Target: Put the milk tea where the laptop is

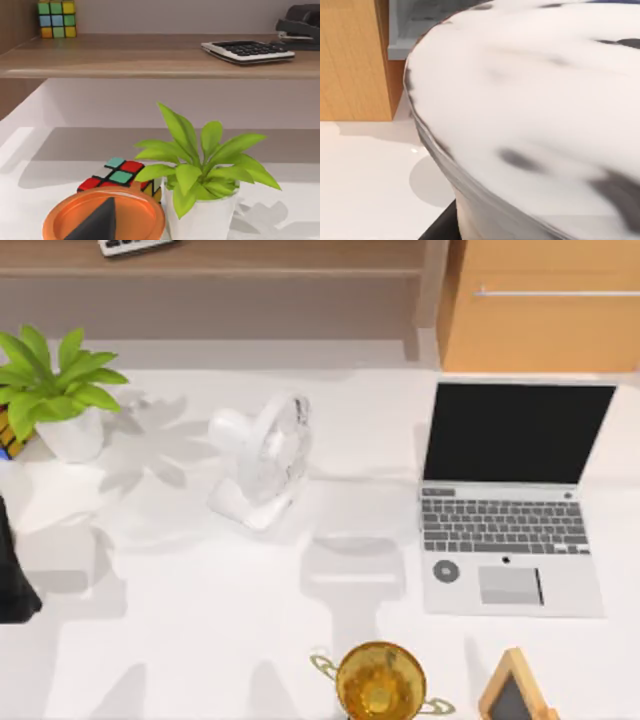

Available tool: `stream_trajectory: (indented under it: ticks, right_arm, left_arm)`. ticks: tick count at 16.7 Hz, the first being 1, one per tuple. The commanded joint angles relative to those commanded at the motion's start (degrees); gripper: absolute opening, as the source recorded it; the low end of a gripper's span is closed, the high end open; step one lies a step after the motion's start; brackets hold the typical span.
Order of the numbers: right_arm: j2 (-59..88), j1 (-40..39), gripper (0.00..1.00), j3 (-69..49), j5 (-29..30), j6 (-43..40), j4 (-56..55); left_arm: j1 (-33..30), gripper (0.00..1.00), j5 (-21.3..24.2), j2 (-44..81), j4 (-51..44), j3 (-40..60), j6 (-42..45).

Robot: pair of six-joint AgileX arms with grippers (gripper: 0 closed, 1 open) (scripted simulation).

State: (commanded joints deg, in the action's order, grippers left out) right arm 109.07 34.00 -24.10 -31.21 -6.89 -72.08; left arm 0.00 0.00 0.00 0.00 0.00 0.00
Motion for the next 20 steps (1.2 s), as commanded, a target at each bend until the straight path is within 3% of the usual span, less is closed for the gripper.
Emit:
stream_trajectory:
  ticks: [5,6,20]
  right_arm:
    - [0.0,0.0,0.02,0.0,0.0,0.0,0.0]
    - [0.0,0.0,0.00,0.0,0.0,0.0,0.0]
    - [-3.3,0.1,0.00,-0.2,-0.1,0.1,3.5]
  left_arm:
    - [0.0,1.00,0.0,0.0,0.0,0.0,0.0]
    - [0.0,1.00,0.0,0.0,0.0,0.0,0.0]
    - [0.0,1.00,0.0,0.0,0.0,0.0,0.0]
